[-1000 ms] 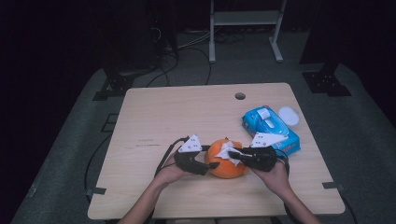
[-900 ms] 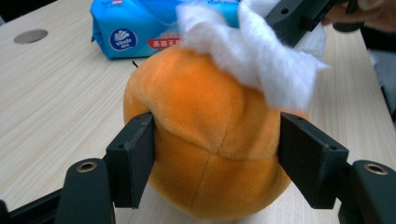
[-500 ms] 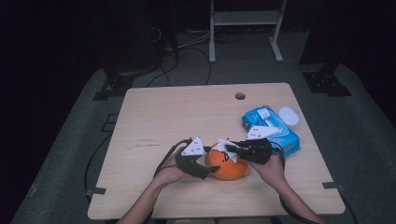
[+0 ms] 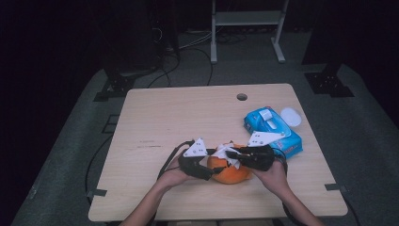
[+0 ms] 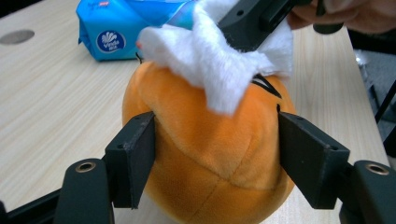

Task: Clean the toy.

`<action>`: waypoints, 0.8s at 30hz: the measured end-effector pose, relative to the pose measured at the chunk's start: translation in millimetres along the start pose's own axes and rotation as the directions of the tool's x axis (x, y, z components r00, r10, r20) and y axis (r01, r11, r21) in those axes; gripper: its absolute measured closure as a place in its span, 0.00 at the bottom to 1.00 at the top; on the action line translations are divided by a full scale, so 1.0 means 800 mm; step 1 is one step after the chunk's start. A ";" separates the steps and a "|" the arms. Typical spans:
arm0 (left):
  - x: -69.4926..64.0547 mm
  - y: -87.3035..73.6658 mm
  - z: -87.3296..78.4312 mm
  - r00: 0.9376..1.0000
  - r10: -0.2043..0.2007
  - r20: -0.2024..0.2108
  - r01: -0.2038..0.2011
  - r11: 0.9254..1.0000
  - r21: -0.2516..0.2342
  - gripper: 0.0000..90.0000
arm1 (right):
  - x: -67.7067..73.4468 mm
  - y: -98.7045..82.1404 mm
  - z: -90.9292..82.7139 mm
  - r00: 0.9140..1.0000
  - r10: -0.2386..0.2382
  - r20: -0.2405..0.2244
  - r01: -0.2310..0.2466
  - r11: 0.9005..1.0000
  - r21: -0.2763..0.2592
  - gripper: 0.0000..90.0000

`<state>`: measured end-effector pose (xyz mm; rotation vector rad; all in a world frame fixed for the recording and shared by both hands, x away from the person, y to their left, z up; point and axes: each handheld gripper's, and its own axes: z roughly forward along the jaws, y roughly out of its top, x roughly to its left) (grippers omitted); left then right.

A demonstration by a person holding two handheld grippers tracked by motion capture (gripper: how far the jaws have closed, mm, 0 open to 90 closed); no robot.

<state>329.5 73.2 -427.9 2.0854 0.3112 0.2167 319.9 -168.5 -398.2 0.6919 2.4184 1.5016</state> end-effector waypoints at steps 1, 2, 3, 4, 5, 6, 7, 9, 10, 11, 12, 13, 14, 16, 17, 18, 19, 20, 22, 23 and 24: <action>-0.002 0.001 0.000 1.000 0.019 -0.001 -0.019 1.000 0.005 0.35 | 0.006 0.007 0.006 1.000 -0.026 -0.008 0.026 1.000 0.010 0.90; -0.004 0.001 0.000 0.999 0.043 -0.003 -0.043 0.999 0.015 0.35 | 0.007 0.010 0.009 0.999 -0.040 -0.005 0.040 0.999 0.017 0.90; -0.004 0.001 0.000 0.999 0.043 -0.003 -0.043 0.999 0.015 0.35 | 0.007 0.010 0.009 0.999 -0.040 -0.005 0.040 0.999 0.017 0.90; -0.005 0.001 0.000 0.999 0.050 -0.004 -0.050 0.999 0.016 0.35 | 0.007 0.012 0.011 0.999 -0.045 -0.006 0.045 0.999 0.019 0.90; -0.005 0.000 -0.001 0.998 0.055 -0.004 -0.055 0.998 0.018 0.36 | 0.000 0.016 0.014 0.999 -0.037 -0.001 0.037 0.999 0.016 0.90; -0.006 0.000 -0.001 0.998 0.060 -0.003 -0.060 0.998 0.017 0.36 | 0.000 0.016 0.014 0.999 -0.037 -0.001 0.037 0.999 0.016 0.90; -0.006 0.000 -0.001 0.998 0.063 -0.002 -0.063 0.998 0.016 0.36 | -0.005 0.017 0.014 1.000 -0.030 0.004 0.030 0.999 0.013 0.90; -0.005 -0.002 -0.001 0.998 0.062 -0.001 -0.062 0.998 0.022 0.36 | -0.022 0.014 0.014 0.999 -0.005 0.034 0.004 1.000 0.031 0.90; -0.005 -0.002 -0.001 0.998 0.062 -0.001 -0.062 0.998 0.022 0.36 | -0.028 0.011 0.013 0.999 0.017 0.030 -0.018 0.999 0.034 0.90; -0.004 -0.002 -0.001 0.998 0.056 -0.001 -0.056 0.998 0.020 0.36 | -0.028 0.011 0.013 0.999 0.017 0.030 -0.018 0.999 0.034 0.90; -0.003 -0.002 -0.002 0.999 0.050 0.000 -0.050 0.998 0.022 0.35 | -0.033 0.008 0.012 0.999 0.034 0.029 -0.035 0.999 0.036 0.90; -0.002 -0.002 -0.002 0.999 0.038 0.003 -0.038 0.999 0.024 0.33 | -0.036 0.004 0.011 0.999 0.043 0.030 -0.044 0.998 0.039 0.90; -0.001 -0.002 -0.001 1.000 0.014 0.015 -0.015 1.000 0.018 0.30 | -0.038 0.001 0.010 0.998 0.056 0.028 -0.057 0.997 0.043 0.90; 0.002 0.000 0.000 0.996 -0.064 0.054 0.064 0.998 0.003 0.19 | -0.035 -0.007 0.008 0.997 0.067 0.023 -0.068 0.997 0.032 0.90; 0.003 0.002 0.000 0.992 -0.108 0.061 0.108 0.994 0.000 0.18 | -0.032 -0.009 0.007 0.997 0.067 0.024 -0.068 0.997 0.028 0.90; 0.003 0.002 0.000 0.992 -0.108 0.061 0.108 0.994 0.000 0.17 | -0.032 -0.009 0.007 0.997 0.067 0.024 -0.068 0.997 0.028 0.90; 0.002 0.002 0.001 0.991 -0.117 0.059 0.118 0.993 -0.002 0.17 | -0.030 -0.010 0.006 0.998 0.067 0.022 -0.067 0.997 0.025 0.90; 0.002 0.003 0.001 0.991 -0.125 0.049 0.125 0.992 -0.001 0.17 | -0.028 -0.012 0.004 0.997 0.069 0.018 -0.069 0.997 0.019 0.90; 0.003 0.003 0.003 0.987 -0.155 0.041 0.154 0.988 0.007 0.17 | -0.023 -0.015 0.000 0.997 0.072 0.008 -0.072 0.997 0.014 0.90; 0.003 0.002 0.004 0.986 -0.163 0.046 0.163 0.987 0.015 0.17 | -0.020 -0.017 -0.003 0.997 0.074 0.003 -0.074 0.997 0.012 0.90; 0.002 0.002 0.005 0.985 -0.164 0.050 0.163 0.986 0.017 0.18 | -0.017 -0.018 -0.005 0.998 0.068 0.004 -0.068 0.998 0.012 0.90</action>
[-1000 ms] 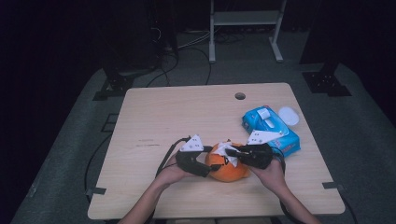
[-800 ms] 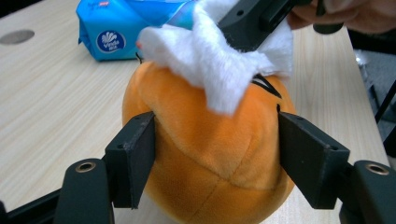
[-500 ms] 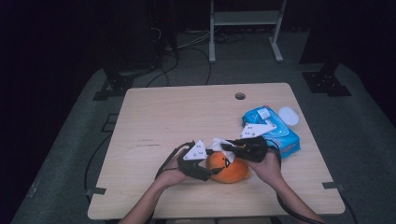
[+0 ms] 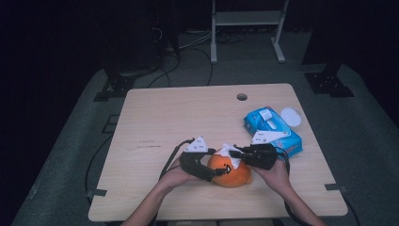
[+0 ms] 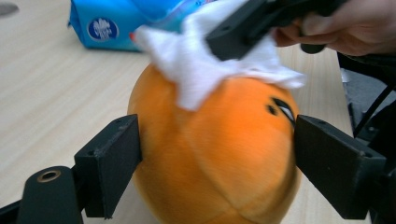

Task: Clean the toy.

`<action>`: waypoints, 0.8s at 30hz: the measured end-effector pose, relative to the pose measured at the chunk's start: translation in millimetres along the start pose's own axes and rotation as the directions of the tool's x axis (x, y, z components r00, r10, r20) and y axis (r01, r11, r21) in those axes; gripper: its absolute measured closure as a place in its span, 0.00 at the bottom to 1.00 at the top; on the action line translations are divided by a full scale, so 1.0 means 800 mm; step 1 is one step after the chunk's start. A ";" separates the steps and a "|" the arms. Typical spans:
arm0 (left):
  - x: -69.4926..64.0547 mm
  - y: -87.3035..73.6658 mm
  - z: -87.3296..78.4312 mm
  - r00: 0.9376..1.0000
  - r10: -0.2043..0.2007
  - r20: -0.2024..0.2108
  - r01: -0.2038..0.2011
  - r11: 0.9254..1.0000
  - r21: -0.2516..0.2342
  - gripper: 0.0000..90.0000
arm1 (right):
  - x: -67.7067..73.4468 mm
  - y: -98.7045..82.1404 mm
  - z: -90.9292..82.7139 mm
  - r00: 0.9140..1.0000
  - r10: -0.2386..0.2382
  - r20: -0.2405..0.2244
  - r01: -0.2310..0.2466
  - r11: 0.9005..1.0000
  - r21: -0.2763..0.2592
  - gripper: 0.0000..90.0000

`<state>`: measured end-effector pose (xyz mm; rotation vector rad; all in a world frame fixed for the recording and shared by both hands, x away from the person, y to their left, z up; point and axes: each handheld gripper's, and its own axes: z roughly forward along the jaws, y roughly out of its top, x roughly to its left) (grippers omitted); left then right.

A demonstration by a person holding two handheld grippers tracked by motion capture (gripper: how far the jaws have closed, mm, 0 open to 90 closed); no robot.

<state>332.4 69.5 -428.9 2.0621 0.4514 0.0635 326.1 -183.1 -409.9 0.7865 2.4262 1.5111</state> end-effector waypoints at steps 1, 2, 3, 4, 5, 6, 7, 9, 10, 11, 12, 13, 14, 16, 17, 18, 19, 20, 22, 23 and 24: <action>-0.002 -0.001 0.001 1.000 0.017 0.005 -0.017 1.000 0.000 0.22 | 0.007 -0.001 -0.004 1.000 -0.013 0.006 0.013 1.000 0.001 0.90; -0.004 -0.001 0.001 0.999 0.042 0.004 -0.042 0.999 0.006 0.22 | 0.007 -0.001 -0.004 1.000 -0.013 0.006 0.013 1.000 0.001 0.90; -0.007 0.000 0.001 0.998 0.064 0.000 -0.064 0.998 0.007 0.24 | 0.010 -0.001 -0.006 1.000 -0.019 0.008 0.019 1.000 0.003 0.90; -0.009 0.001 0.001 0.996 0.086 -0.004 -0.086 0.996 0.013 0.26 | 0.015 0.003 -0.009 0.999 -0.034 0.006 0.034 0.999 0.000 0.90; -0.012 0.002 0.001 0.995 0.103 -0.007 -0.103 0.995 0.014 0.26 | 0.015 0.003 -0.009 0.999 -0.034 0.006 0.034 0.999 0.000 0.90; -0.014 0.003 0.002 0.993 0.122 -0.009 -0.122 0.992 0.016 0.27 | 0.017 0.006 -0.009 0.999 -0.038 0.000 0.038 0.999 -0.005 0.90; -0.016 0.003 0.003 0.991 0.135 -0.010 -0.134 0.991 0.013 0.28 | 0.020 0.010 -0.008 0.999 -0.044 -0.005 0.044 0.999 -0.006 0.90; -0.020 0.004 0.003 0.985 0.172 -0.010 -0.172 0.985 0.017 0.29 | 0.026 0.018 -0.002 0.998 -0.066 -0.018 0.066 0.998 -0.003 0.90; -0.021 0.004 0.003 0.982 0.187 -0.014 -0.186 0.982 0.024 0.29 | 0.028 0.021 0.001 0.997 -0.078 -0.020 0.078 0.997 0.003 0.90; -0.022 0.003 0.003 0.981 0.192 -0.016 -0.191 0.981 0.025 0.30 | 0.030 0.023 0.004 0.996 -0.091 -0.019 0.091 0.996 0.009 0.90; -0.021 0.003 0.002 0.980 0.198 -0.015 -0.197 0.980 0.026 0.30 | 0.029 0.025 0.006 0.995 -0.103 -0.015 0.104 0.995 0.015 0.90; -0.020 0.002 0.001 0.980 0.199 -0.015 -0.199 0.980 0.028 0.30 | 0.024 0.025 0.005 0.995 -0.098 -0.007 0.098 0.995 0.021 0.90; -0.019 0.001 0.001 0.980 0.199 -0.014 -0.198 0.980 0.026 0.30 | 0.024 0.025 0.005 0.995 -0.098 -0.007 0.098 0.995 0.021 0.90; -0.017 0.000 0.000 0.978 0.207 -0.012 -0.207 0.978 0.031 0.31 | 0.008 0.019 -0.002 0.997 -0.067 0.022 0.067 0.998 0.022 0.90; -0.017 -0.001 0.000 0.979 0.203 -0.010 -0.202 0.979 0.028 0.31 | 0.002 0.016 -0.006 0.998 -0.056 0.033 0.055 0.998 0.024 0.90; -0.016 -0.001 0.000 0.980 0.198 -0.009 -0.198 0.980 0.026 0.31 | 0.002 0.016 -0.006 0.998 -0.056 0.033 0.055 0.998 0.024 0.90; -0.016 -0.002 0.000 0.980 0.198 -0.007 -0.198 0.980 0.024 0.31 | -0.004 0.012 -0.011 0.998 -0.038 0.045 0.037 0.999 0.025 0.90; -0.015 -0.002 0.000 0.980 0.200 -0.006 -0.199 0.980 0.023 0.31 | -0.010 0.009 -0.015 0.998 -0.027 0.056 0.025 0.999 0.027 0.90; -0.014 -0.002 0.000 0.980 0.198 -0.004 -0.198 0.980 0.026 0.30 | -0.021 0.001 -0.024 0.997 -0.001 0.079 -0.002 0.999 0.032 0.90; -0.014 -0.002 0.000 0.980 0.198 -0.002 -0.198 0.980 0.027 0.30 | -0.025 -0.002 -0.026 0.997 0.009 0.078 -0.012 0.999 0.033 0.90; -0.013 -0.002 0.000 0.981 0.192 -0.001 -0.192 0.981 0.026 0.28 | -0.028 -0.008 -0.028 0.997 0.024 0.075 -0.027 0.999 0.037 0.90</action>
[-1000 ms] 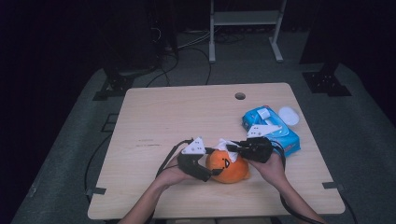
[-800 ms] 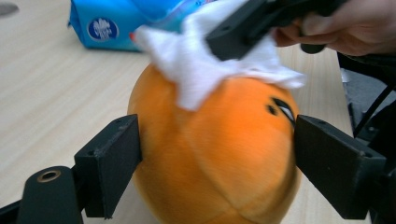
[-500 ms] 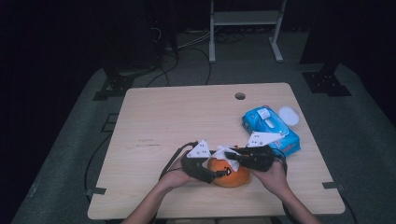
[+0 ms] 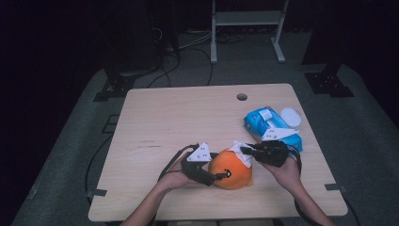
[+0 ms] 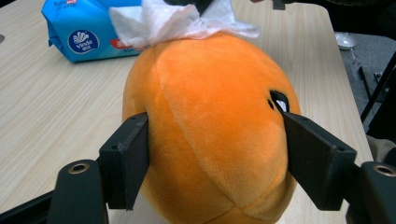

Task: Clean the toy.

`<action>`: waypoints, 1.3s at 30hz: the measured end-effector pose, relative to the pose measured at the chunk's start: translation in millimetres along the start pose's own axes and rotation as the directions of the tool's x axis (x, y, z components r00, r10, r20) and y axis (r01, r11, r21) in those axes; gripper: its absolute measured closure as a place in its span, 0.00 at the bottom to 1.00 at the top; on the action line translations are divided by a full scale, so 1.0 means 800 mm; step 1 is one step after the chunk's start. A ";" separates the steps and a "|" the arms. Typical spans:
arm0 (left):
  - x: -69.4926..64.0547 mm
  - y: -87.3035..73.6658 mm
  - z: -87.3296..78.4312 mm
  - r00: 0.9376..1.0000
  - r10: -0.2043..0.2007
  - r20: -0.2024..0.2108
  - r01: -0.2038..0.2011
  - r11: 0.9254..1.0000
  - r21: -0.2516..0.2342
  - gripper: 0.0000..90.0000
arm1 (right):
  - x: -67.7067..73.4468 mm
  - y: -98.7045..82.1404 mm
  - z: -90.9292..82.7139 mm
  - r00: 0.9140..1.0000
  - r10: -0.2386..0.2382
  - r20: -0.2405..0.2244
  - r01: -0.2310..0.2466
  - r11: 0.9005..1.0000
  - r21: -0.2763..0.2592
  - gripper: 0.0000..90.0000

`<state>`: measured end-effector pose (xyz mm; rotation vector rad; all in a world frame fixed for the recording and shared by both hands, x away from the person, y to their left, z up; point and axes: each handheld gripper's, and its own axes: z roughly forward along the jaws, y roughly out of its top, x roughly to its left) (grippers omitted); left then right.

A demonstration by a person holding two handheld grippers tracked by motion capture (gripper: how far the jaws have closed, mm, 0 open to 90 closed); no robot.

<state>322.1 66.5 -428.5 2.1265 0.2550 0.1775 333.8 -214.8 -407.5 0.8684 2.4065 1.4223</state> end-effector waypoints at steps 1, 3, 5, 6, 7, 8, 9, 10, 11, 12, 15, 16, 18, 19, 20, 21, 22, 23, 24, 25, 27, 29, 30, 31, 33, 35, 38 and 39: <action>0.001 0.000 0.000 1.000 -0.010 0.003 0.010 1.000 -0.001 0.26 | 0.001 -0.002 -0.001 1.000 -0.002 0.000 0.002 1.000 0.000 0.90; 0.004 0.003 0.000 0.997 -0.069 0.024 0.069 0.998 -0.010 0.19 | 0.005 -0.003 -0.001 1.000 -0.009 0.007 0.009 1.000 -0.002 0.90; 0.005 0.004 0.000 0.995 -0.097 0.034 0.098 0.995 -0.019 0.16 | 0.007 -0.003 -0.001 1.000 -0.015 0.010 0.015 1.000 -0.006 0.90; 0.006 0.005 -0.001 0.992 -0.122 0.044 0.123 0.992 -0.025 0.14 | 0.009 -0.004 -0.001 1.000 -0.016 0.006 0.016 1.000 -0.009 0.90; 0.007 0.005 0.000 0.988 -0.148 0.048 0.150 0.988 -0.031 0.14 | 0.011 -0.005 -0.001 1.000 -0.015 0.002 0.015 1.000 -0.014 0.90; 0.008 0.006 0.000 0.985 -0.166 0.050 0.168 0.985 -0.033 0.14 | 0.018 -0.005 -0.002 1.000 -0.021 -0.003 0.021 1.000 -0.020 0.90; 0.008 0.006 0.000 0.983 -0.175 0.052 0.176 0.984 -0.032 0.14 | 0.018 -0.005 -0.002 1.000 -0.021 -0.003 0.021 1.000 -0.020 0.90; 0.008 0.006 0.001 0.985 -0.167 0.051 0.169 0.985 -0.029 0.17 | 0.021 -0.005 -0.002 1.000 -0.027 -0.007 0.027 0.999 -0.023 0.90; 0.007 0.006 0.001 0.987 -0.153 0.047 0.155 0.987 -0.030 0.23 | 0.028 -0.002 -0.004 0.999 -0.049 -0.003 0.048 0.999 -0.023 0.90; 0.006 0.006 0.000 0.988 -0.147 0.046 0.148 0.988 -0.030 0.25 | 0.031 0.000 -0.004 0.999 -0.054 -0.003 0.054 0.998 -0.024 0.90; 0.002 0.008 0.001 0.994 -0.100 0.042 0.102 0.994 -0.033 0.28 | 0.039 0.008 -0.003 0.997 -0.068 -0.030 0.067 0.997 -0.033 0.90; -0.001 0.009 0.002 0.996 -0.078 0.038 0.079 0.996 -0.031 0.28 | 0.045 0.012 0.000 0.996 -0.082 -0.037 0.081 0.996 -0.030 0.90; -0.005 0.010 0.002 0.998 -0.047 0.033 0.048 0.999 -0.025 0.30 | 0.057 0.020 0.008 0.991 -0.121 -0.052 0.120 0.992 -0.029 0.90; -0.006 0.010 0.001 0.999 -0.030 0.029 0.030 0.999 -0.018 0.30 | 0.061 0.023 0.012 0.988 -0.141 -0.058 0.139 0.990 -0.025 0.90; -0.006 0.008 0.001 0.999 -0.025 0.026 0.026 1.000 -0.017 0.31 | 0.065 0.025 0.014 0.986 -0.157 -0.056 0.156 0.988 -0.019 0.90; -0.004 0.004 -0.001 0.999 -0.030 0.035 0.031 0.999 -0.026 0.32 | 0.065 0.027 0.017 0.984 -0.170 -0.052 0.170 0.985 -0.010 0.90; -0.004 0.004 -0.001 0.999 -0.030 0.035 0.031 0.999 -0.026 0.33 | 0.065 0.027 0.017 0.984 -0.170 -0.052 0.170 0.985 -0.010 0.90; -0.003 0.003 -0.001 0.999 -0.028 0.037 0.029 0.999 -0.027 0.33 | 0.063 0.026 0.016 0.984 -0.170 -0.049 0.170 0.985 -0.009 0.90; -0.002 0.002 -0.002 0.999 -0.030 0.038 0.031 0.999 -0.029 0.33 | 0.060 0.025 0.014 0.986 -0.163 -0.037 0.164 0.987 -0.003 0.90; -0.002 0.001 -0.002 0.999 -0.029 0.039 0.030 0.999 -0.028 0.33 | 0.050 0.021 0.008 0.989 -0.145 -0.021 0.145 0.989 -0.002 0.90; 0.000 -0.001 -0.003 0.999 -0.025 0.042 0.027 0.999 -0.029 0.33 | 0.046 0.019 0.006 0.990 -0.138 -0.013 0.138 0.990 -0.001 0.90; 0.001 -0.001 -0.003 0.999 -0.026 0.043 0.027 0.999 -0.029 0.33 | 0.034 0.010 -0.002 0.994 -0.109 -0.002 0.109 0.994 0.002 0.90; 0.001 -0.001 -0.003 0.999 -0.025 0.043 0.026 0.999 -0.028 0.33 | 0.029 0.007 -0.005 0.995 -0.099 0.008 0.099 0.995 0.003 0.90; 0.001 -0.001 -0.003 0.999 -0.025 0.044 0.026 0.999 -0.027 0.33 | 0.020 0.001 -0.010 0.997 -0.077 0.027 0.077 0.997 0.008 0.90; 0.001 -0.001 -0.003 0.999 -0.027 0.045 0.029 0.999 -0.028 0.32 | 0.012 -0.005 -0.013 0.998 -0.055 0.033 0.055 0.998 0.004 0.90; 0.002 -0.001 -0.002 0.998 -0.034 0.048 0.035 0.999 -0.029 0.31 | 0.009 -0.009 -0.014 0.999 -0.042 0.029 0.042 0.999 0.004 0.90; 0.004 0.002 -0.003 0.996 -0.063 0.055 0.064 0.998 -0.017 0.24 | 0.011 -0.010 -0.014 0.999 -0.036 0.017 0.036 0.999 0.002 0.90; 0.005 0.003 -0.004 0.996 -0.075 0.057 0.076 0.997 -0.009 0.20 | 0.013 -0.010 -0.014 0.999 -0.039 0.012 0.039 0.999 0.000 0.90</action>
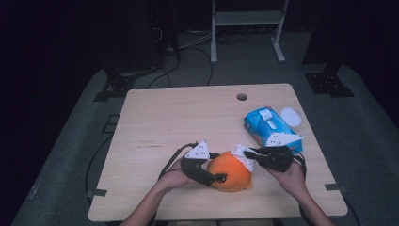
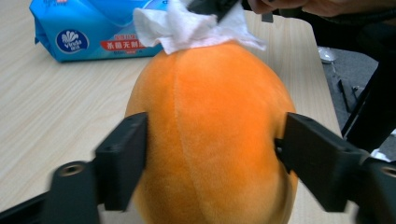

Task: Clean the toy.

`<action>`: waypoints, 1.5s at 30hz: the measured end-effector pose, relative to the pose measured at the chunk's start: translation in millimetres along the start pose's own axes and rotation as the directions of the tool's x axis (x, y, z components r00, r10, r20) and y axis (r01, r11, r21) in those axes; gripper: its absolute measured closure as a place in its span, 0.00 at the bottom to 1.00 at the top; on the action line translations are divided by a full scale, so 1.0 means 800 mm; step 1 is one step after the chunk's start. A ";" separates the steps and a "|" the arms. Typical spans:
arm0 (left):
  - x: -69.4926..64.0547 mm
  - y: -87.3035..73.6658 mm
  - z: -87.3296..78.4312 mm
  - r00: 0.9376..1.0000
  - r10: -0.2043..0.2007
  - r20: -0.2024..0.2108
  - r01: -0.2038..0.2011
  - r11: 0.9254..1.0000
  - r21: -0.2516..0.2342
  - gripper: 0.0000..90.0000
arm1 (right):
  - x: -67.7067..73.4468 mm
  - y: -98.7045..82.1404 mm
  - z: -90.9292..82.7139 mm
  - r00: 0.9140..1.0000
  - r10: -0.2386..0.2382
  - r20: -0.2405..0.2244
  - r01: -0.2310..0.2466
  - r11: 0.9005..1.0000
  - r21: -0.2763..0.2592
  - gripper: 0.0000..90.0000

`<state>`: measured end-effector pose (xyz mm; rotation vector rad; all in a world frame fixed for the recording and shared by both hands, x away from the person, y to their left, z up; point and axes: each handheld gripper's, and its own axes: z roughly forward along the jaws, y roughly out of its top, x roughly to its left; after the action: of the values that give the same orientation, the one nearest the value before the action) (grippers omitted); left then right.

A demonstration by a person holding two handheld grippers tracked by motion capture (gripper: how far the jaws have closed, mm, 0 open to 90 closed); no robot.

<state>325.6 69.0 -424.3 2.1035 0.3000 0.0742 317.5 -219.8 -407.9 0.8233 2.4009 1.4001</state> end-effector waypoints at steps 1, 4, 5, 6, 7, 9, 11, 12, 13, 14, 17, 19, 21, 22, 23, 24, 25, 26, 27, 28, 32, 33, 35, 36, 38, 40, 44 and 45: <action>0.001 0.001 -0.001 1.000 -0.016 -0.001 0.016 1.000 0.004 0.17 | 0.003 0.000 -0.001 1.000 -0.002 -0.006 0.002 1.000 -0.001 0.90; 0.005 0.001 -0.003 0.996 -0.086 0.032 0.086 0.996 -0.006 0.11 | 0.013 0.000 -0.003 0.999 -0.012 -0.033 0.012 1.000 -0.016 0.90; 0.005 0.001 -0.002 0.995 -0.097 0.032 0.097 0.995 -0.002 0.10 | 0.017 0.000 -0.004 0.999 -0.020 -0.040 0.020 1.000 -0.018 0.90; 0.006 0.001 -0.001 0.994 -0.102 0.037 0.102 0.995 0.004 0.09 | 0.021 0.000 -0.005 0.999 -0.032 -0.042 0.031 0.999 -0.021 0.90; 0.006 0.001 0.000 0.993 -0.106 0.046 0.105 0.994 0.014 0.09 | 0.025 0.000 -0.007 0.998 -0.038 -0.045 0.037 0.999 -0.023 0.90; 0.004 -0.001 0.006 0.991 -0.122 0.061 0.120 0.992 0.037 0.07 | 0.032 -0.001 -0.010 0.997 -0.049 -0.058 0.048 0.999 -0.024 0.90; 0.003 -0.002 0.011 0.989 -0.124 0.076 0.120 0.991 0.052 0.06 | 0.038 -0.002 -0.012 0.996 -0.063 -0.059 0.062 0.998 -0.025 0.90; 0.002 -0.002 0.012 0.990 -0.116 0.085 0.111 0.992 0.055 0.08 | 0.040 -0.003 -0.013 0.996 -0.067 -0.058 0.066 0.998 -0.023 0.90; 0.000 -0.001 0.010 0.991 -0.097 0.088 0.091 0.994 0.066 0.15 | 0.040 -0.004 -0.014 0.996 -0.066 -0.058 0.065 0.998 -0.024 0.90; -0.001 0.000 0.008 0.993 -0.080 0.089 0.074 0.995 0.070 0.25 | 0.040 -0.005 -0.016 0.996 -0.061 -0.060 0.060 0.998 -0.024 0.90; -0.003 0.005 0.000 0.997 -0.010 0.072 0.009 1.000 0.009 0.40 | 0.037 -0.005 -0.021 0.997 -0.044 -0.065 0.041 0.998 -0.043 0.90; -0.002 0.009 -0.003 0.998 0.039 0.054 -0.037 0.998 -0.046 0.42 | 0.036 0.000 -0.027 0.997 -0.052 -0.052 0.049 0.997 -0.057 0.90; 0.000 0.015 -0.005 0.995 0.091 0.029 -0.089 0.993 -0.077 0.42 | 0.034 0.008 -0.032 0.998 -0.060 -0.035 0.057 0.996 -0.071 0.90; 0.002 0.019 -0.007 0.993 0.116 0.011 -0.114 0.989 -0.089 0.42 | 0.033 0.013 -0.033 0.998 -0.065 -0.026 0.063 0.995 -0.081 0.90; 0.005 0.023 -0.009 0.991 0.137 -0.007 -0.137 0.986 -0.095 0.42 | 0.031 0.018 -0.034 0.998 -0.068 -0.016 0.066 0.994 -0.092 0.90; 0.009 0.025 -0.009 0.988 0.152 -0.020 -0.153 0.983 -0.104 0.42 | 0.026 0.027 -0.033 0.997 -0.072 0.003 0.071 0.991 -0.110 0.90; 0.014 0.026 -0.010 0.987 0.159 -0.026 -0.161 0.981 -0.104 0.42 | 0.026 0.027 -0.033 0.997 -0.072 0.003 0.071 0.991 -0.110 0.90; 0.017 0.025 -0.008 0.986 0.165 -0.028 -0.167 0.981 -0.097 0.41 | 0.022 0.033 -0.026 0.997 -0.077 0.020 0.079 0.990 -0.115 0.90; 0.021 0.024 -0.006 0.983 0.179 -0.028 -0.181 0.981 -0.077 0.41 | 0.022 0.033 -0.026 0.997 -0.077 0.020 0.079 0.990 -0.115 0.90; 0.022 0.021 -0.003 0.983 0.184 -0.023 -0.185 0.981 -0.050 0.41 | 0.021 0.034 -0.021 0.997 -0.074 0.019 0.075 0.991 -0.114 0.90; 0.021 0.005 0.004 0.985 0.175 -0.011 -0.175 0.984 -0.032 0.40 | 0.023 0.041 -0.011 0.994 -0.101 0.049 0.106 0.987 -0.118 0.90; 0.022 0.003 0.003 0.985 0.172 -0.018 -0.172 0.985 -0.025 0.40 | 0.021 0.042 -0.012 0.993 -0.102 0.055 0.108 0.987 -0.121 0.90; 0.024 -0.002 -0.001 0.987 0.163 -0.017 -0.163 0.986 -0.027 0.39 | 0.015 0.042 -0.016 0.992 -0.100 0.076 0.108 0.987 -0.115 0.90; 0.024 -0.005 -0.003 0.987 0.157 -0.019 -0.157 0.987 -0.029 0.39 | 0.012 0.041 -0.019 0.989 -0.110 0.104 0.120 0.988 -0.098 0.90; 0.025 -0.008 -0.005 0.989 0.147 -0.018 -0.148 0.988 -0.035 0.38 | 0.004 0.034 -0.024 0.991 -0.092 0.101 0.101 0.991 -0.085 0.90; 0.025 -0.010 -0.004 0.989 0.147 -0.017 -0.147 0.988 -0.042 0.37 | 0.000 0.025 -0.024 0.994 -0.076 0.074 0.082 0.994 -0.076 0.90; 0.022 -0.008 -0.003 0.986 0.164 -0.017 -0.165 0.986 -0.039 0.37 | 0.004 0.012 -0.010 0.999 -0.036 -0.011 0.035 0.998 -0.056 0.90; 0.021 -0.007 -0.002 0.985 0.170 -0.017 -0.170 0.985 -0.035 0.36 | 0.006 0.010 -0.006 0.999 -0.029 -0.027 0.027 0.998 -0.054 0.90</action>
<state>340.7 77.3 -429.6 2.0895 0.1261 0.1942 314.6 -217.3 -398.4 0.7593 2.3753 1.4676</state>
